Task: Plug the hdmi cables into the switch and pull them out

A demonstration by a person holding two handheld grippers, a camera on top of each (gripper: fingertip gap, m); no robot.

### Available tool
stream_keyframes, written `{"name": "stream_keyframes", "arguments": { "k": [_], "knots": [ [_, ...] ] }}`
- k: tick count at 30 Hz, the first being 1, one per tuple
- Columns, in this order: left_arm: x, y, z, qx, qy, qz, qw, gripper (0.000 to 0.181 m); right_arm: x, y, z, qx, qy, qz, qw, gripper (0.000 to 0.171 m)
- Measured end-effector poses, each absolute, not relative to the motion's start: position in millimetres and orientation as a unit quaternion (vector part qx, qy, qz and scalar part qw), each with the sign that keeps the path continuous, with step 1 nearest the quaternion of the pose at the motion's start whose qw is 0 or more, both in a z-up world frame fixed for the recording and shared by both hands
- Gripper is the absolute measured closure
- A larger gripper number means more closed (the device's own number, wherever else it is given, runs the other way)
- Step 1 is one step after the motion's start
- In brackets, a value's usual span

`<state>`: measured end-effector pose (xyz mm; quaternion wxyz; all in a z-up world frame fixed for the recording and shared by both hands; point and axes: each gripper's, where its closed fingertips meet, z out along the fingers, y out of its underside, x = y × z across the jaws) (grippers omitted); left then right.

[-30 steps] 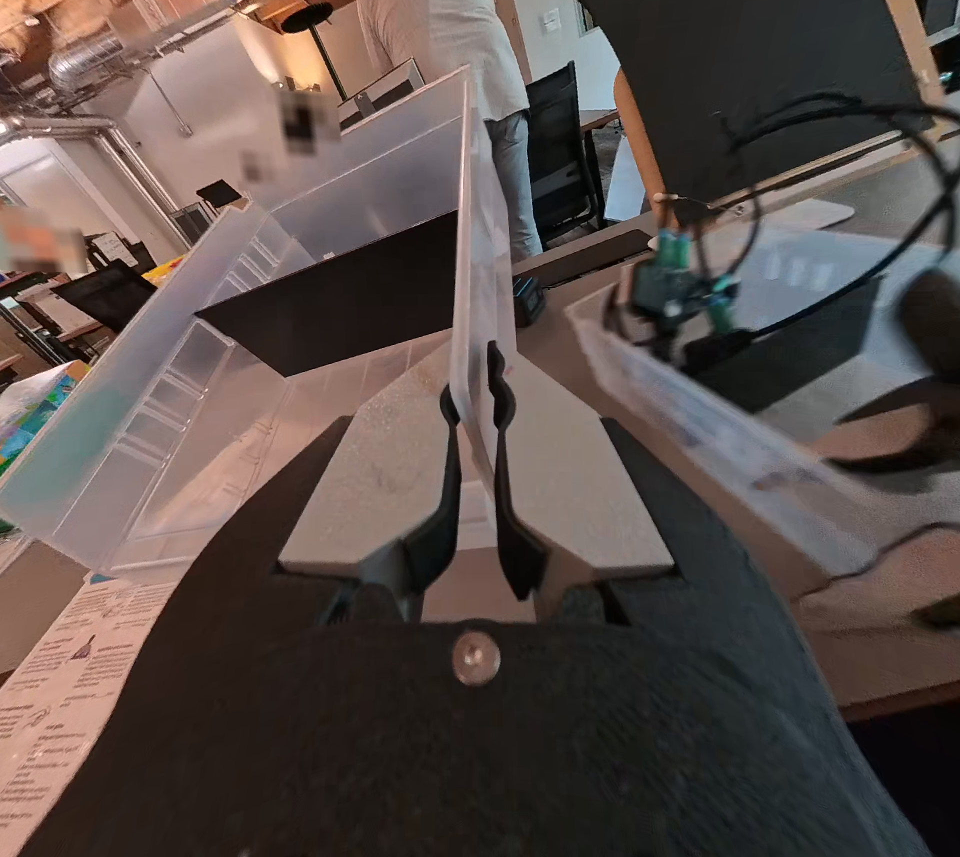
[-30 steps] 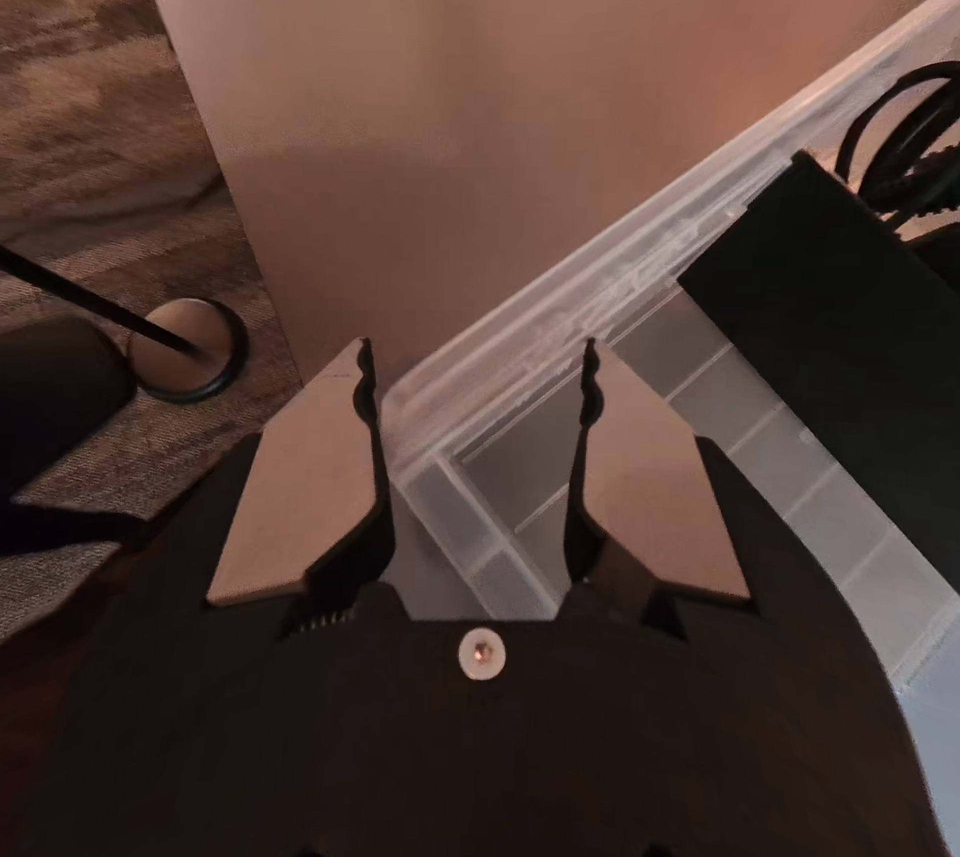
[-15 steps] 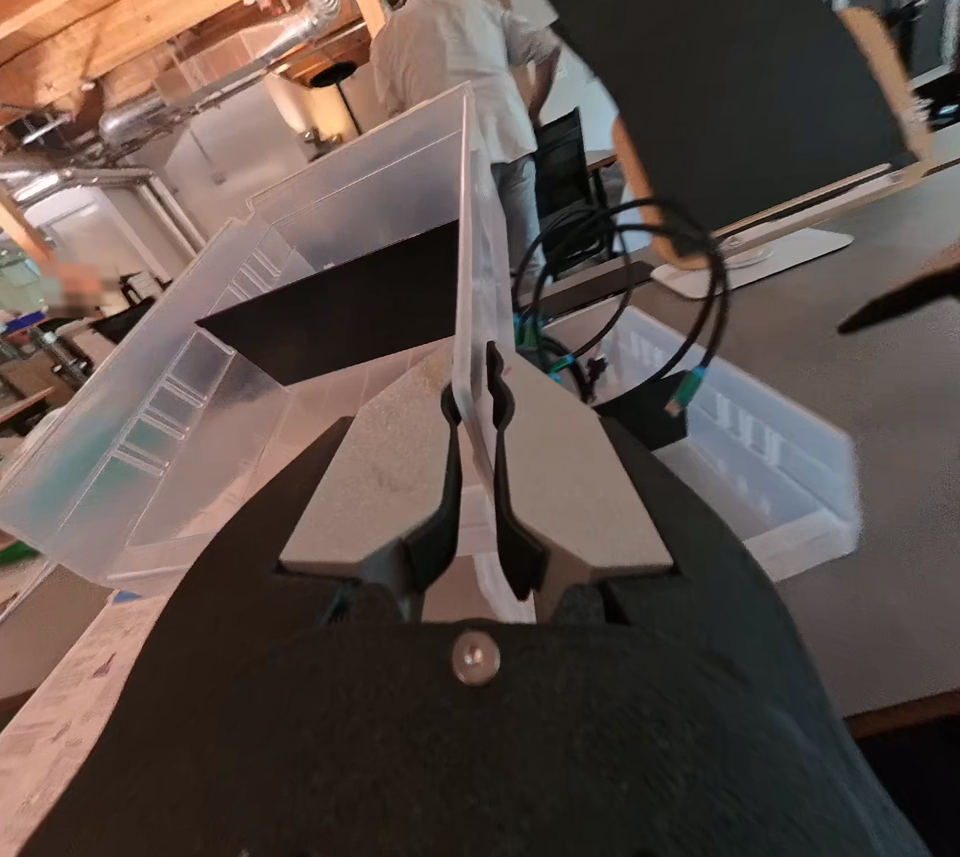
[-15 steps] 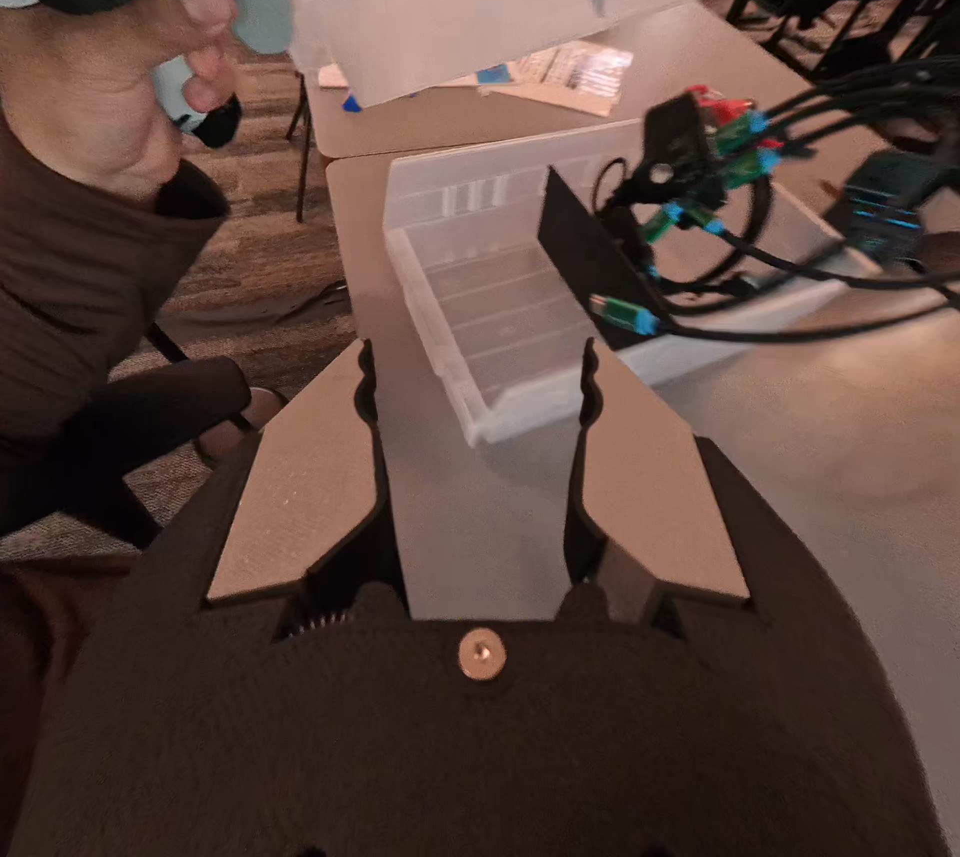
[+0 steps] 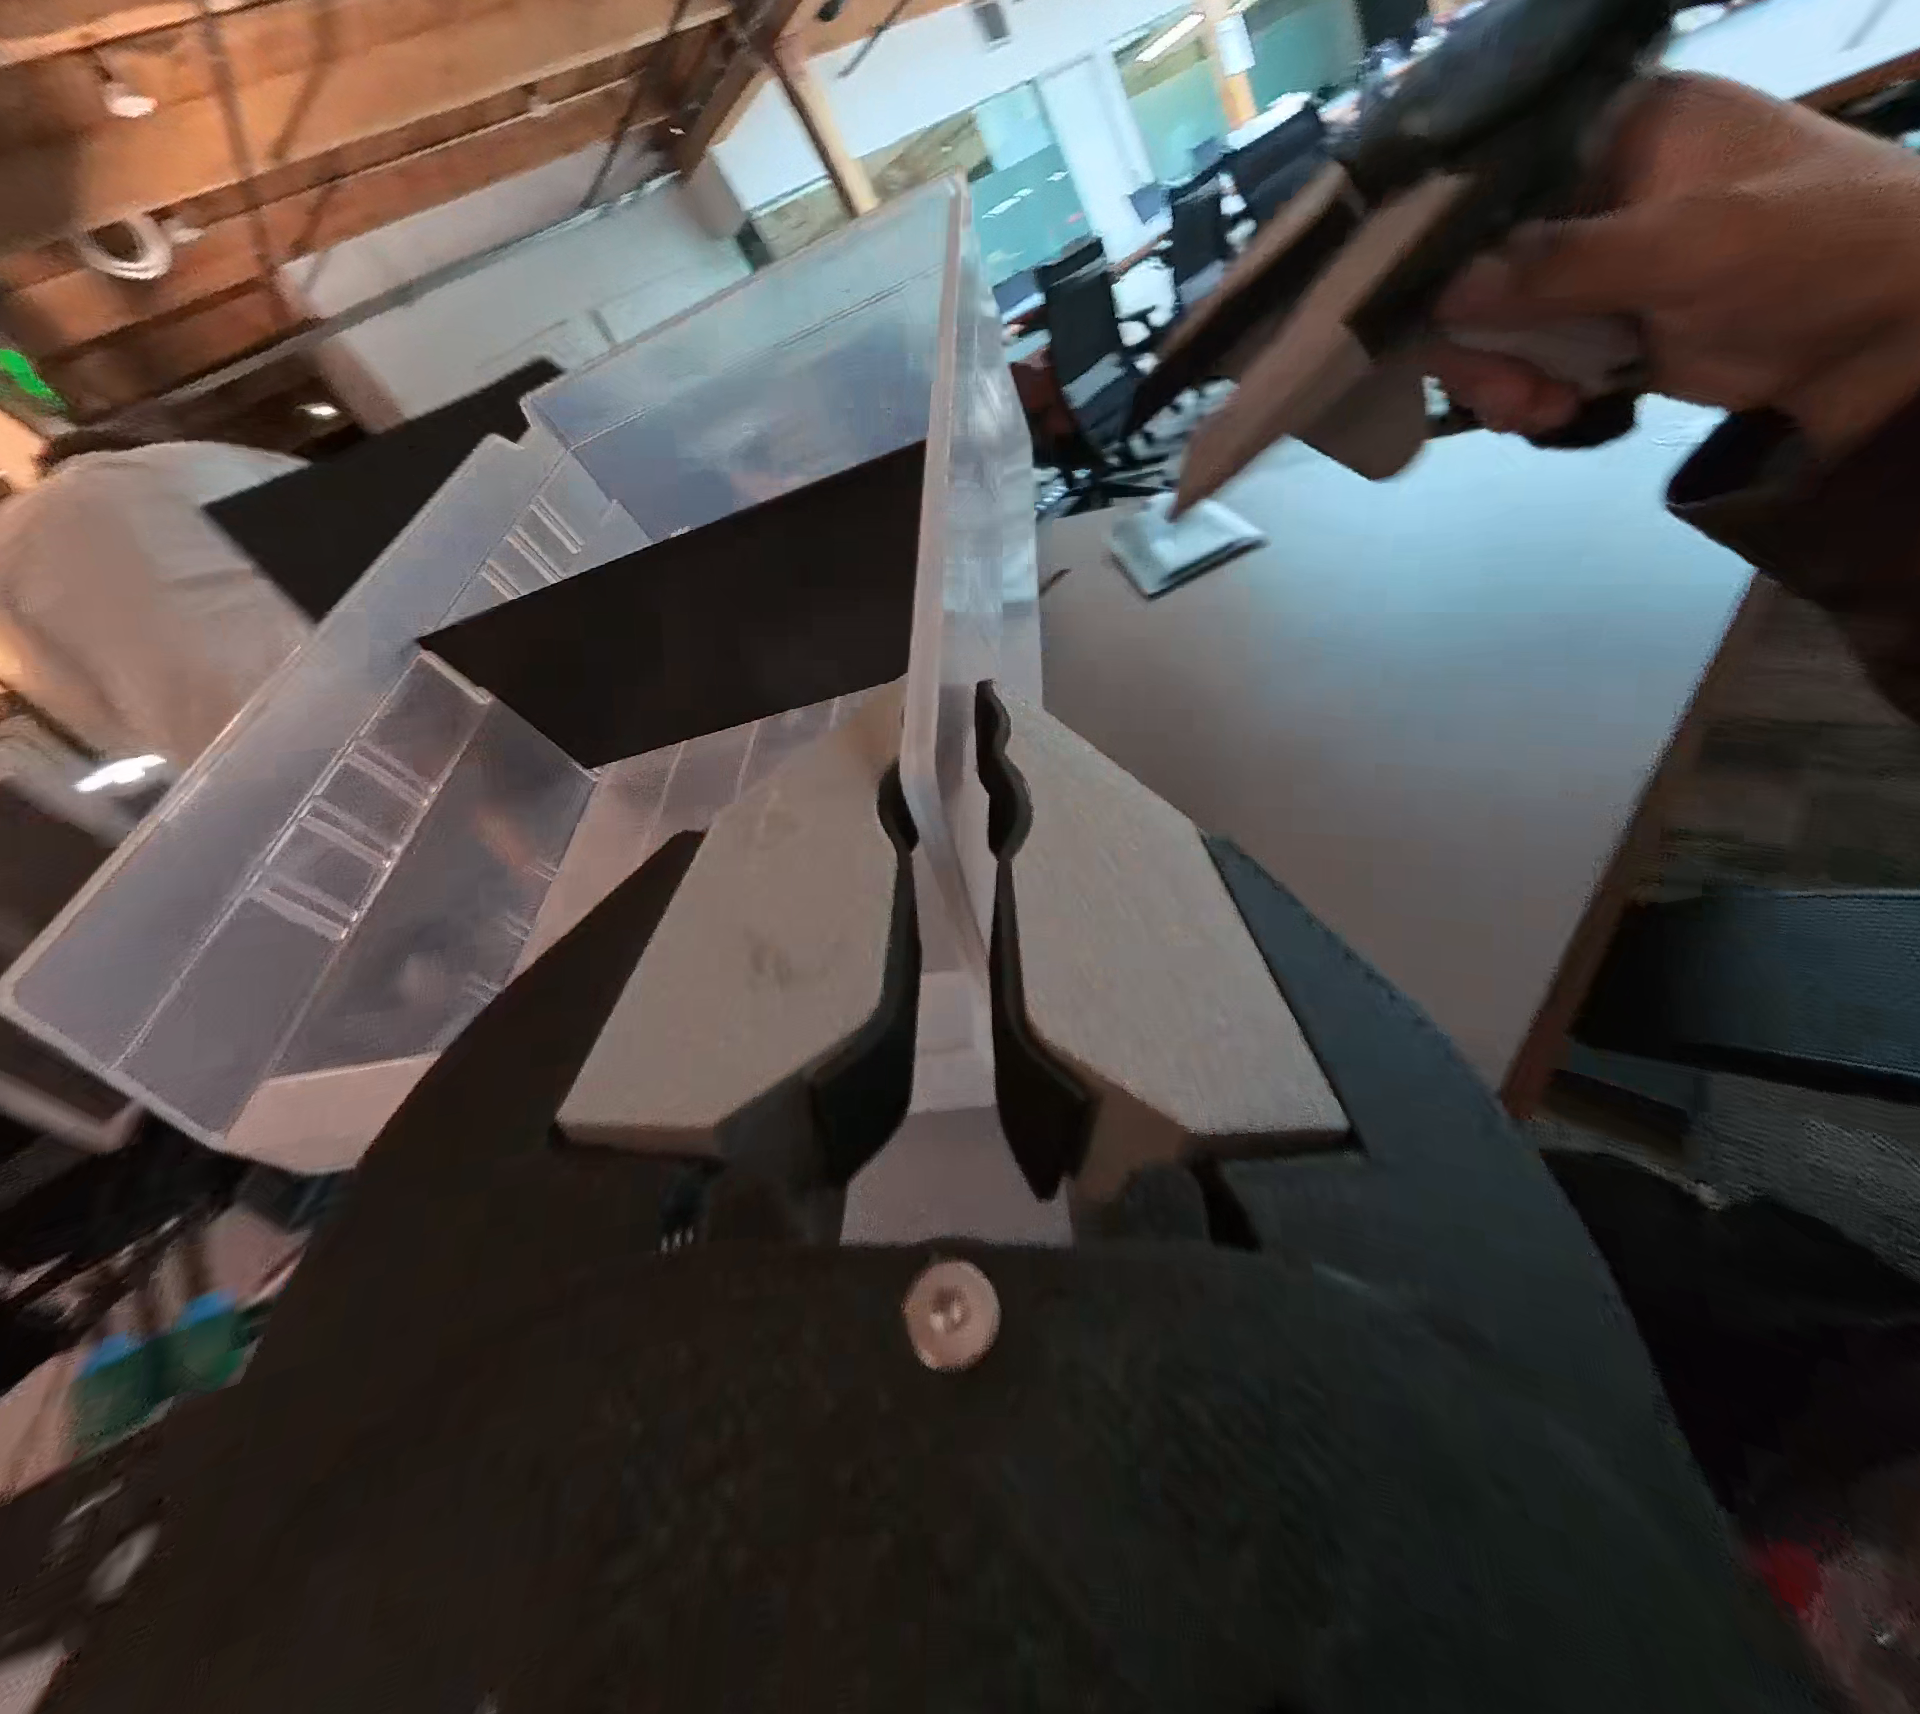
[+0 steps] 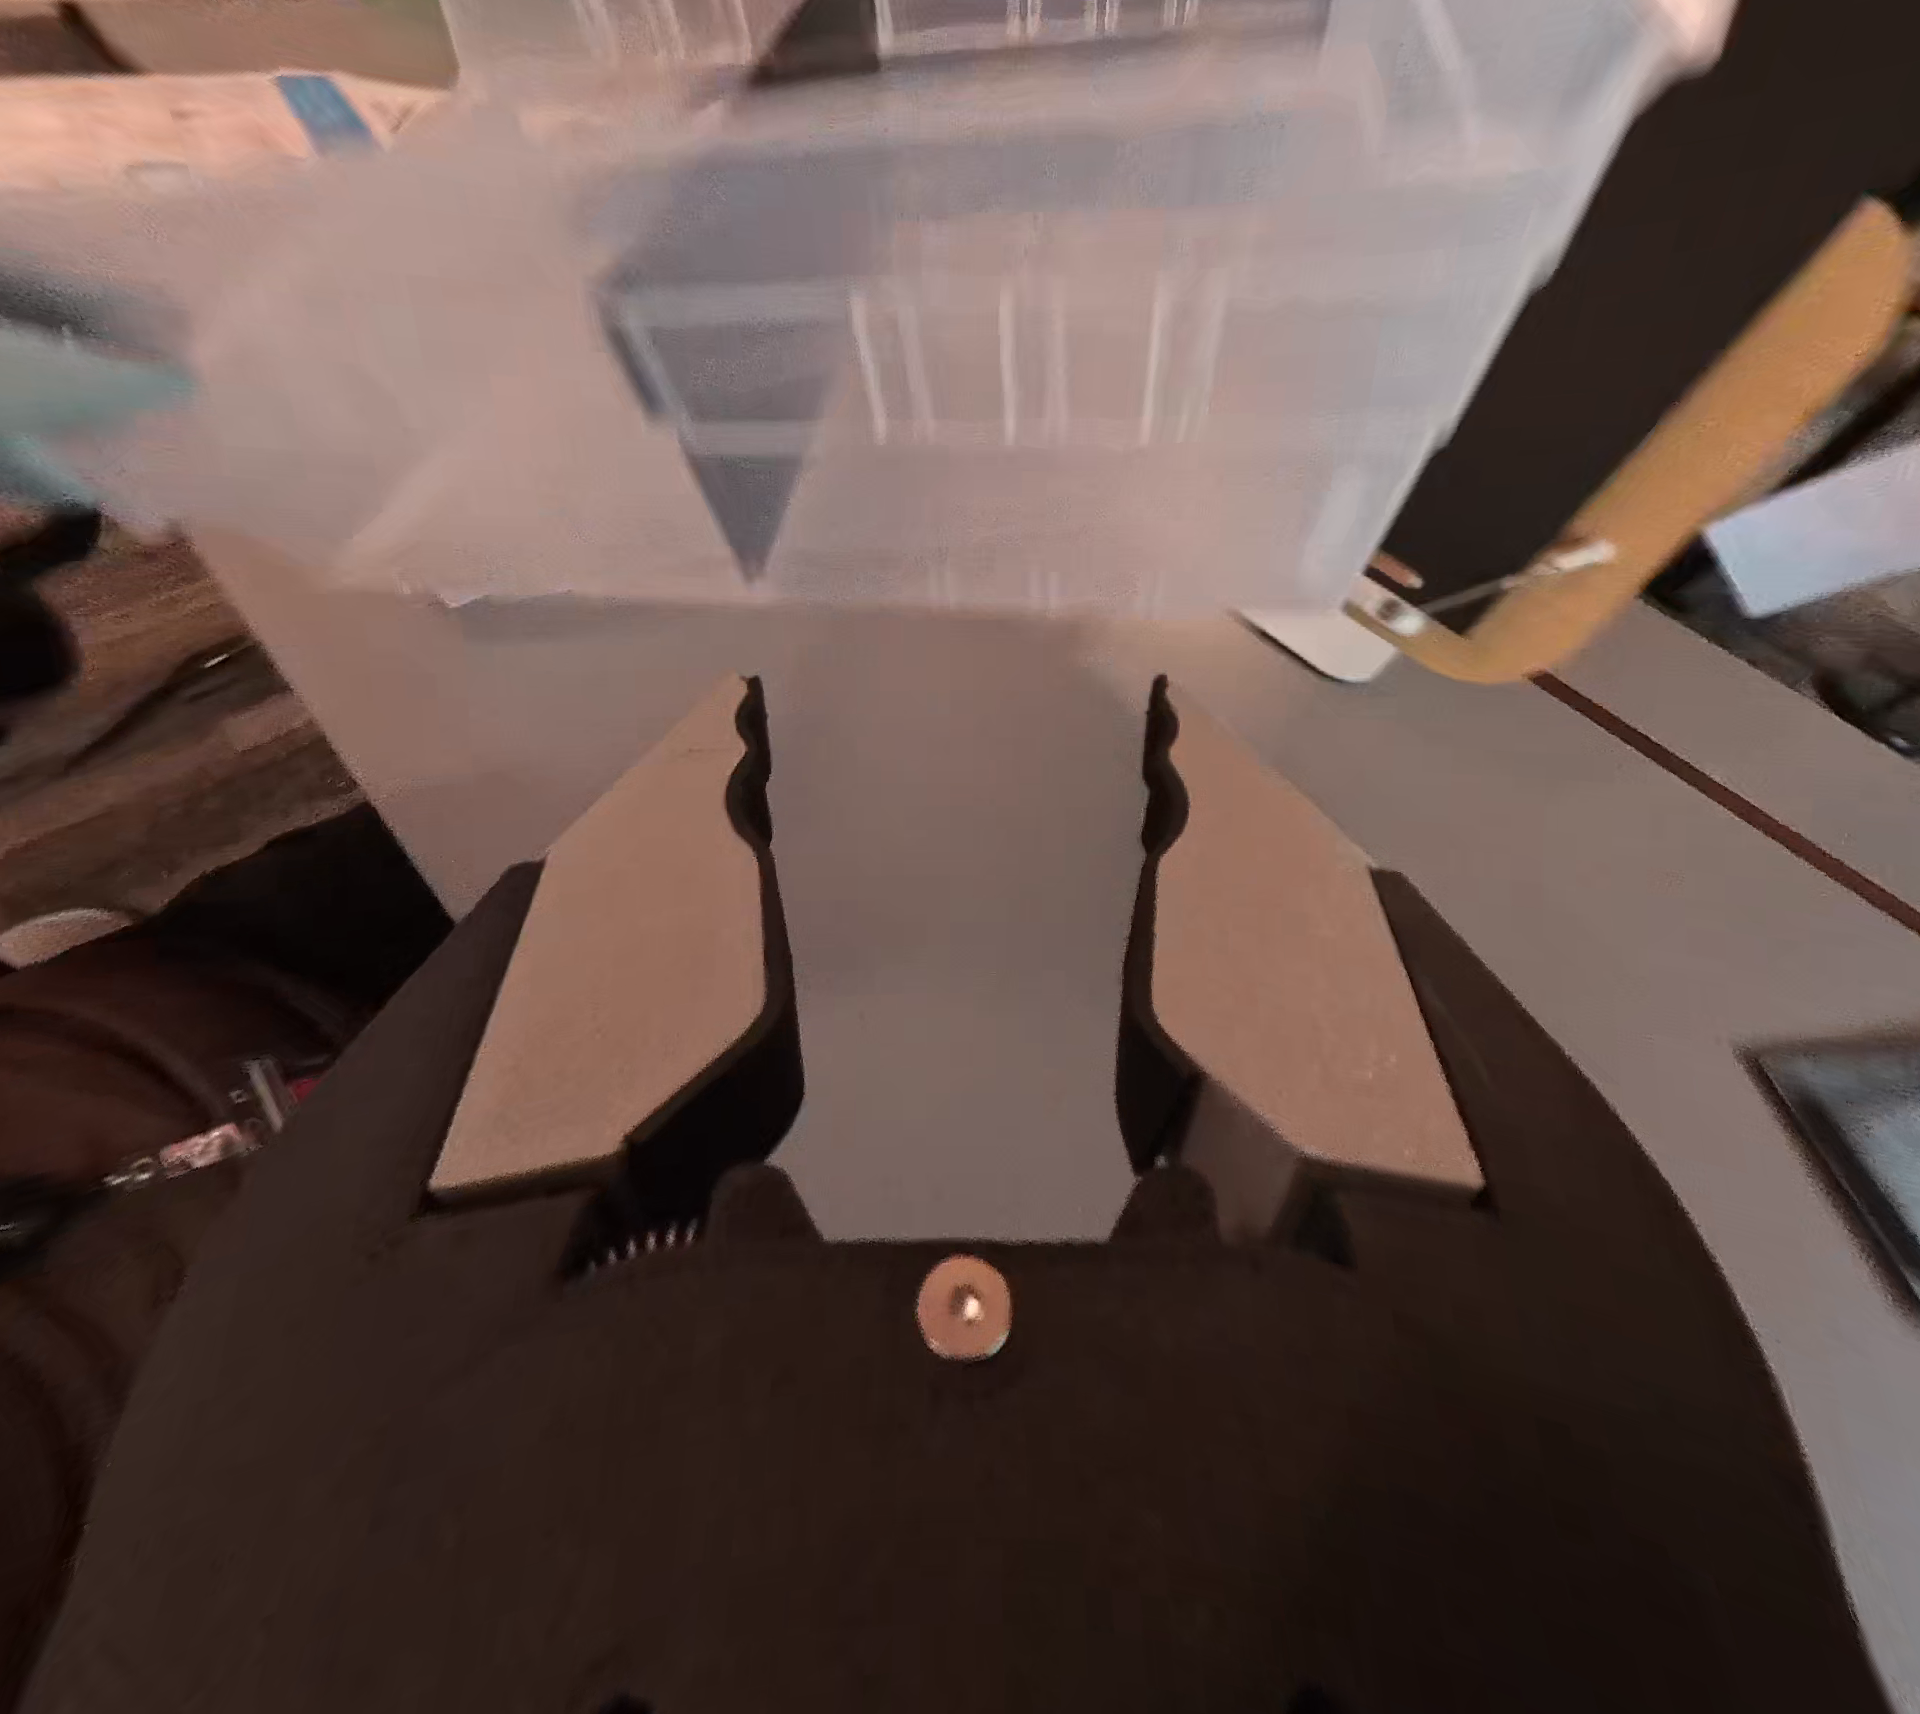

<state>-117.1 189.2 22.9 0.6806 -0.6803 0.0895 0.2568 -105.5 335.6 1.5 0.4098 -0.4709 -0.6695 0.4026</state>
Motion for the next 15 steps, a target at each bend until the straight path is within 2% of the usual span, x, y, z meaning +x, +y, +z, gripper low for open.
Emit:
{"name": "stream_keyframes", "arguments": {
  "k": [5,9,11,13,15],
  "knots": [
    [-92.0,263.9,-43.3,-0.724,0.129,0.221,0.641,0.176,-83.6,382.9,-16.0,-0.53,-0.658,0.368,0.388,0.097],
    [-101.0,302.3,-105.2,-0.769,0.114,0.2,0.596,0.177,-84.3,421.9,-36.0,-0.582,-0.644,0.294,0.402,0.101],
    [-99.4,318.6,-140.4,-0.808,0.099,0.143,0.563,0.178,-91.4,428.4,-40.5,-0.594,-0.635,0.289,0.4,0.103],
    [-92.9,320.6,-138.8,-0.819,0.055,0.069,0.567,0.176,-101.0,415.5,-46.1,-0.584,-0.65,0.303,0.379,0.105],
    [-83.6,302.9,-97.1,-0.781,0.06,0.018,0.622,0.163,-109.2,390.7,-50.8,-0.557,-0.679,0.315,0.36,0.104]
  ]
}}
